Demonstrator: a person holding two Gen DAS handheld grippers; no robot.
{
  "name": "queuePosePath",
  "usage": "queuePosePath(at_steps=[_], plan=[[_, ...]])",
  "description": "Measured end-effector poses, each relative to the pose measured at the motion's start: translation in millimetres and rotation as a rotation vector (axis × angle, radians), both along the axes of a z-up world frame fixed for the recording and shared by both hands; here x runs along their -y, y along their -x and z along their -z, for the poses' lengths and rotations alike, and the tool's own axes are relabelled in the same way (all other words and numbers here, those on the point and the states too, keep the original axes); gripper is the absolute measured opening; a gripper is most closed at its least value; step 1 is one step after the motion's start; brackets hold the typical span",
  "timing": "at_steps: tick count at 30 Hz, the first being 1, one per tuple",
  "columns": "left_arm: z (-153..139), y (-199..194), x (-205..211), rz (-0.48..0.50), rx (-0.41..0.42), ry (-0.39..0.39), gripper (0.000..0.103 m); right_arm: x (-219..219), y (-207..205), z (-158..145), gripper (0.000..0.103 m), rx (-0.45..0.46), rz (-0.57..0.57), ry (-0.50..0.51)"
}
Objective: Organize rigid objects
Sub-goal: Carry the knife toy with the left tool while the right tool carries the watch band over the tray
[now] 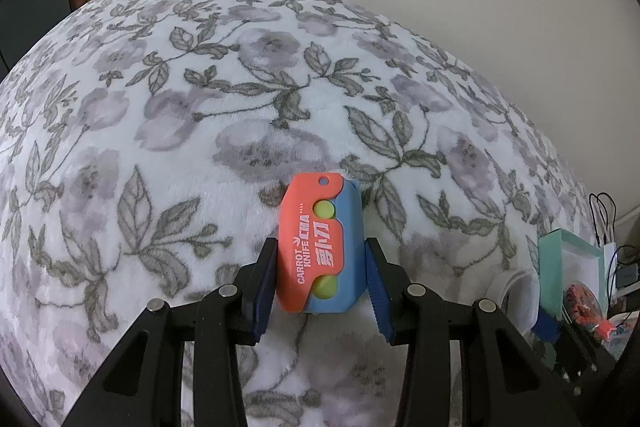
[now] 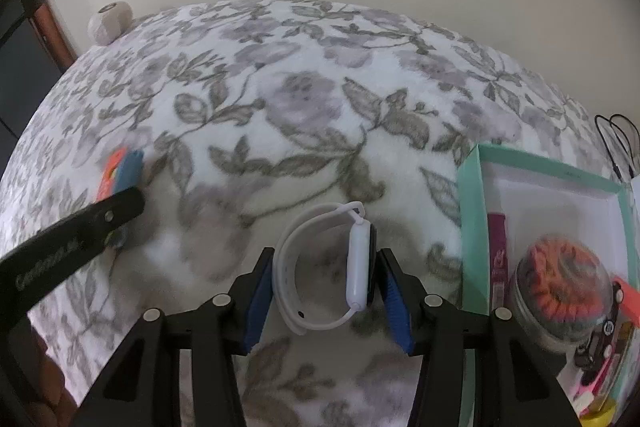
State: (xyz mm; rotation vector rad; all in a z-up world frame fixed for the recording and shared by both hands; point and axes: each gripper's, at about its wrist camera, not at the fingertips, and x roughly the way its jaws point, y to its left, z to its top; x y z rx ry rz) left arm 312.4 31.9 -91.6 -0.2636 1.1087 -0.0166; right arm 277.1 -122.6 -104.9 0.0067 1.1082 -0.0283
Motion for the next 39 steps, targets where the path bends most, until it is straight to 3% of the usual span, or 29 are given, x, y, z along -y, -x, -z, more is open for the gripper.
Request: queuePosePath(at_steps=[7,21,29,39], plan=[[-22,13,-8,-0.017,0.013,-0.008,0.044,-3,27,-19,0.053,0.019,0.001,-0.035],[-118,75,21,0.022,0.114,0.004,0.044,20,101,-82,0.053,0.106,0.081,-0.115],[-128,117,51,0.082,0.124,-0.019,0.044,45,149,-100,0.053,0.135,0.136,-0.138],[-131,157,89,0.171,0.141,-0.037,0.044,82,184,-97,0.053,0.137,0.221,-0.164]])
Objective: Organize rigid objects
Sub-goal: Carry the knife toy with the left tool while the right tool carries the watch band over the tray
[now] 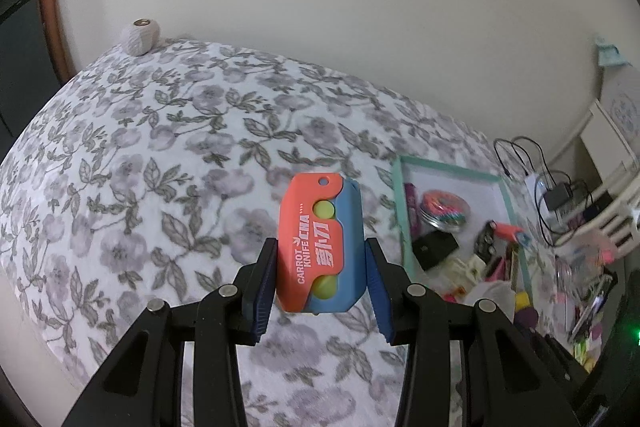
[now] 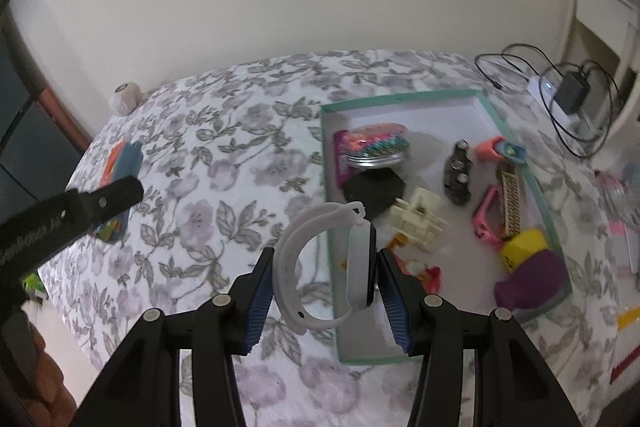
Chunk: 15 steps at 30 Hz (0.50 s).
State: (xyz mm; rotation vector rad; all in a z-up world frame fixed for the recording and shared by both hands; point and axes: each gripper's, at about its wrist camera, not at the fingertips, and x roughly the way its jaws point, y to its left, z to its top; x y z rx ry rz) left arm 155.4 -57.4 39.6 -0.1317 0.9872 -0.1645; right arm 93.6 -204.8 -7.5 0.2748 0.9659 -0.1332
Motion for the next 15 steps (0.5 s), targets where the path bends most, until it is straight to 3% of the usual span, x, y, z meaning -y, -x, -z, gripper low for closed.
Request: queuePosePath(at_steps=[5,15], plan=[[3,7,18,0.037,0.0,-0.017,0.044,13,4,4,0.053,0.0,0.028,-0.018],[22,11,52,0.13,-0.063,0.032,0.044,44,4,9,0.053,0.0,0.086,0.013]])
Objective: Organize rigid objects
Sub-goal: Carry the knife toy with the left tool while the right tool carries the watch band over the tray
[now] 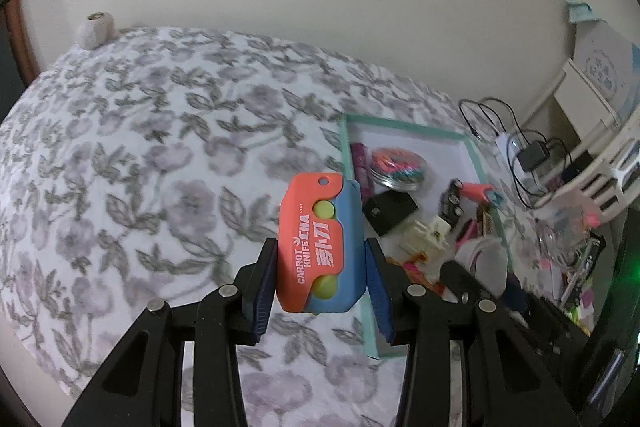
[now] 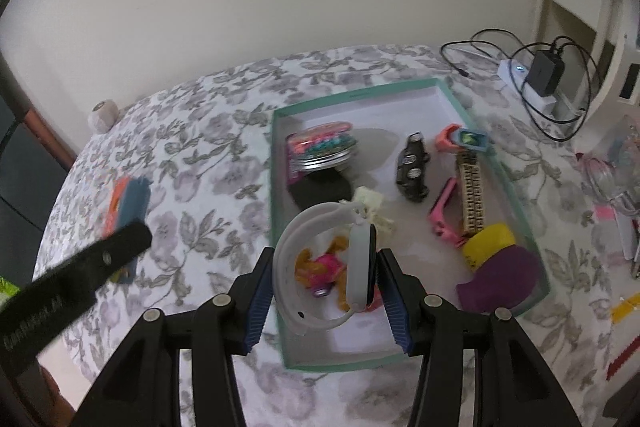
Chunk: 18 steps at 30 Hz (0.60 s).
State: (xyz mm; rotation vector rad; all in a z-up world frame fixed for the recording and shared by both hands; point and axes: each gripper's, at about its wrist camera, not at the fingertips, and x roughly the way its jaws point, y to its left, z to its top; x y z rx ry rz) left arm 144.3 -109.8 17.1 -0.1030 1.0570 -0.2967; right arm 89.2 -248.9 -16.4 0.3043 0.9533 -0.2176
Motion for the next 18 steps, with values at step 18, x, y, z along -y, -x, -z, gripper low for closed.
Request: queuePosePath(at_steps=[18], plan=[[26,6,63,0.148,-0.005,-0.047,0.044,58,7,3,0.053,0.036,0.132,-0.043]])
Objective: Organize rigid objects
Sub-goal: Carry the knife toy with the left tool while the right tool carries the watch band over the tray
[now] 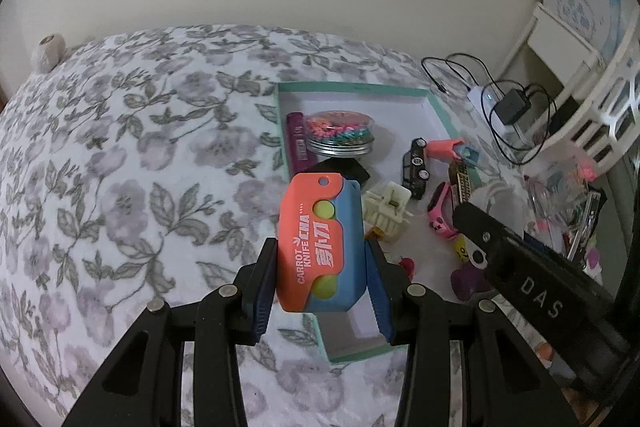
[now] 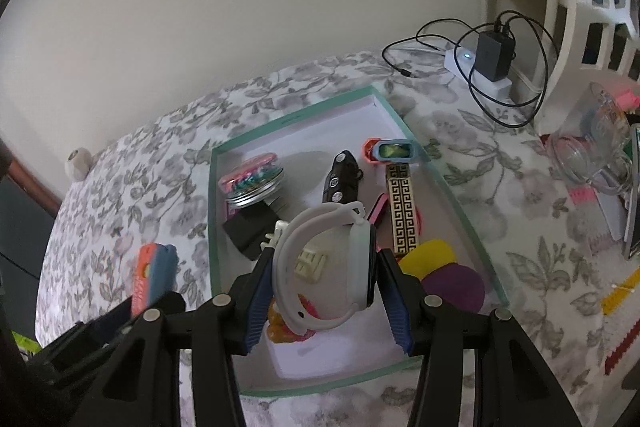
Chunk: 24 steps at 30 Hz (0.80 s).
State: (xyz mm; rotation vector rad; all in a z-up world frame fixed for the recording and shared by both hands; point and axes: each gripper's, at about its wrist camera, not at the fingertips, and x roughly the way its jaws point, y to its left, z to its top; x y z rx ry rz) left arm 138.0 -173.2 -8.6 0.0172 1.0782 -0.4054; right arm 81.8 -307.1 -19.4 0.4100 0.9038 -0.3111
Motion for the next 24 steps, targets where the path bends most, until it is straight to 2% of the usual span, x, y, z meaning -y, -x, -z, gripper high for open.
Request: queuePosePath(at_steps=[9,17,24], plan=[[17,4,29,0.09,-0.008,-0.046,0.044,13,-4,9,0.053,-0.001,0.017,-0.015],[32,7,37,0.128,-0.094,-0.071,0.044,11,-7,18,0.053,-0.029,-0.004,-0.028],[35,10,41,0.142,-0.095,-0.101,0.044,5,-10,25,0.054,-0.06,-0.031,-0.019]])
